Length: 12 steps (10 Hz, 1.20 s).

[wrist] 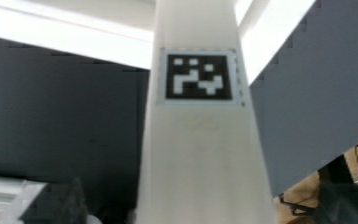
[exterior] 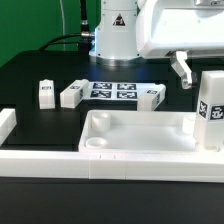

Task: Assemble desk

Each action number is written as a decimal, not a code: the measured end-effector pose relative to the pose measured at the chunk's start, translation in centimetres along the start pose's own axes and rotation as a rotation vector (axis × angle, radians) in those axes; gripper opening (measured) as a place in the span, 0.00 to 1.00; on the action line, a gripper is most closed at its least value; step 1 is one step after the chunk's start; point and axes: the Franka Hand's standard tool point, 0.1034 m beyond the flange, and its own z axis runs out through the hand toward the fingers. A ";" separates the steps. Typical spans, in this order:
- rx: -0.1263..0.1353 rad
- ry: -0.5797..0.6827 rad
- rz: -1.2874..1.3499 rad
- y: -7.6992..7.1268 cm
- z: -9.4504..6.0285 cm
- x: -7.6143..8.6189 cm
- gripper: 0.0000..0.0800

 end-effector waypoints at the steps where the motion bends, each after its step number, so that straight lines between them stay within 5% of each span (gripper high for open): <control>1: 0.008 -0.016 -0.001 0.0 -0.7 0.5 0.81; 6: 0.015 -0.040 0.003 0.1 -0.7 0.3 0.81; 12: 0.140 -0.402 0.051 -1.1 -0.2 -0.7 0.81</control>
Offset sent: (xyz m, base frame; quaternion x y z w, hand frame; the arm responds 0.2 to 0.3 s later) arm 0.0000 0.0000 0.0000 0.0000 0.0000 0.0000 1.0000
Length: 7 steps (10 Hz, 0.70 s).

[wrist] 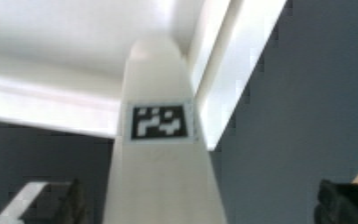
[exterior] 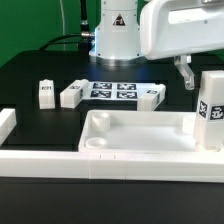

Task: Assemble desk

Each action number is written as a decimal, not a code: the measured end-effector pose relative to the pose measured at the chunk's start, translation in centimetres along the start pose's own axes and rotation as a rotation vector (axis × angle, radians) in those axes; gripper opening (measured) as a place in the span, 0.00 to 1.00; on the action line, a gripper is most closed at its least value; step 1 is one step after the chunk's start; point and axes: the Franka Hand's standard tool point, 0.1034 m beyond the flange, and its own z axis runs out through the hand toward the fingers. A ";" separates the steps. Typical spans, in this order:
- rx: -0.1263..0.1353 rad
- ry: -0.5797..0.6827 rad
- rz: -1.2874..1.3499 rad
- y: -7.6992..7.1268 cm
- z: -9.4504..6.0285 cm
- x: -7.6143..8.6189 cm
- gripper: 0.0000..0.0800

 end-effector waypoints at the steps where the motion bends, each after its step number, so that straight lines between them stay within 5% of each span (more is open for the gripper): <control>1: 0.014 -0.039 0.005 -0.3 0.0 -0.2 0.81; 3: 0.022 -0.063 0.010 -0.4 0.1 -0.2 0.81; 7: -0.016 -0.057 0.057 0.5 0.0 -0.3 0.81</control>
Offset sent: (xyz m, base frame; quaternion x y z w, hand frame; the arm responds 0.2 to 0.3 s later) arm -0.0103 -0.0342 -0.0156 -0.1406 -0.0003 0.1647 0.9763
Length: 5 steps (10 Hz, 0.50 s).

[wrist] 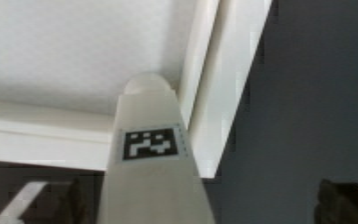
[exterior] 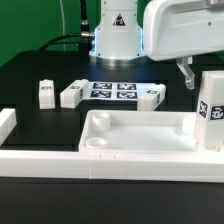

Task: Assemble desk

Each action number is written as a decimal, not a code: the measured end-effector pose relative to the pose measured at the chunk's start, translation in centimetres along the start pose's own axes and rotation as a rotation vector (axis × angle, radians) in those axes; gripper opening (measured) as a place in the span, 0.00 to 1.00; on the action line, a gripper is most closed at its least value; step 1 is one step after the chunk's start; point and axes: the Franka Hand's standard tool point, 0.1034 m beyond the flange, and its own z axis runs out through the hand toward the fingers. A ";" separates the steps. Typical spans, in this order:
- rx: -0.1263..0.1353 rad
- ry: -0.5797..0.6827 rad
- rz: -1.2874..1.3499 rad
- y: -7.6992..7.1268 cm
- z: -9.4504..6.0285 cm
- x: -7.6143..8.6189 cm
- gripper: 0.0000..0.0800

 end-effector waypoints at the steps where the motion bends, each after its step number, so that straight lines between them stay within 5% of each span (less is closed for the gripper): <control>1: 0.000 -0.001 0.004 0.0 0.1 -0.1 0.81; 4: -0.003 -0.015 0.013 0.1 0.1 -0.3 0.81; 5: -0.030 -0.074 0.032 0.5 -0.2 -0.8 0.81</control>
Offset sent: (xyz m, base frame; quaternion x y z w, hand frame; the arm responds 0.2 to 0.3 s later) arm 0.0000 0.0000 0.0000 0.0000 0.0000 0.0000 1.0000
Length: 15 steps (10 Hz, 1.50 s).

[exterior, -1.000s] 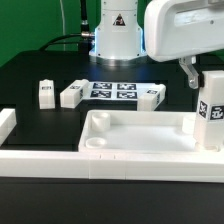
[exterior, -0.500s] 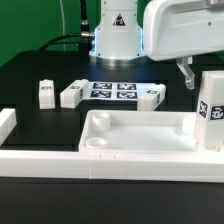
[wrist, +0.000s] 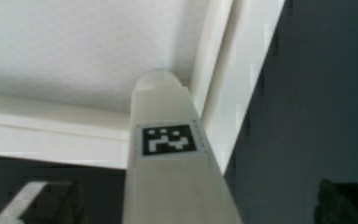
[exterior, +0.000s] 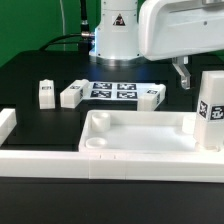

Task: Assemble desk

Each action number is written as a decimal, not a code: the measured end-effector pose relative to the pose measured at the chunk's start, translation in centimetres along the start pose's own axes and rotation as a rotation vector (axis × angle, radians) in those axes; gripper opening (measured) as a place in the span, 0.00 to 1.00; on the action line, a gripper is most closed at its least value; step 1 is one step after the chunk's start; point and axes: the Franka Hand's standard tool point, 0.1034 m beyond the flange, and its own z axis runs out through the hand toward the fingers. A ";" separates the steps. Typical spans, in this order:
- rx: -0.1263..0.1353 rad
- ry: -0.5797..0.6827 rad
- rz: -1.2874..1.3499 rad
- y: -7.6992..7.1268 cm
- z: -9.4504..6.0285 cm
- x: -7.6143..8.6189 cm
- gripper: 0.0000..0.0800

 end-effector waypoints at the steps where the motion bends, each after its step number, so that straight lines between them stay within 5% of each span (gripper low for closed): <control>1: -0.022 -0.006 0.008 0.4 -0.3 0.4 0.81; 2: -0.039 -0.008 0.022 0.2 -0.2 0.6 0.81; 8: -0.033 -0.003 0.023 0.3 0.5 1.5 0.81; 9: -0.033 -0.008 0.022 0.3 0.9 1.3 0.69; 10: -0.033 -0.008 0.022 0.3 0.8 1.4 0.69; 11: -0.033 -0.008 0.022 0.3 0.9 1.3 0.47; 12: -0.033 -0.008 0.022 0.3 0.9 1.3 0.36; 15: -0.033 -0.008 0.041 0.3 0.9 1.3 0.36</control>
Offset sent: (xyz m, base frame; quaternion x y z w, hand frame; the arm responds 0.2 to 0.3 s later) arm 0.0117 -0.0037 0.0000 -0.0014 0.0053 0.0001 1.0000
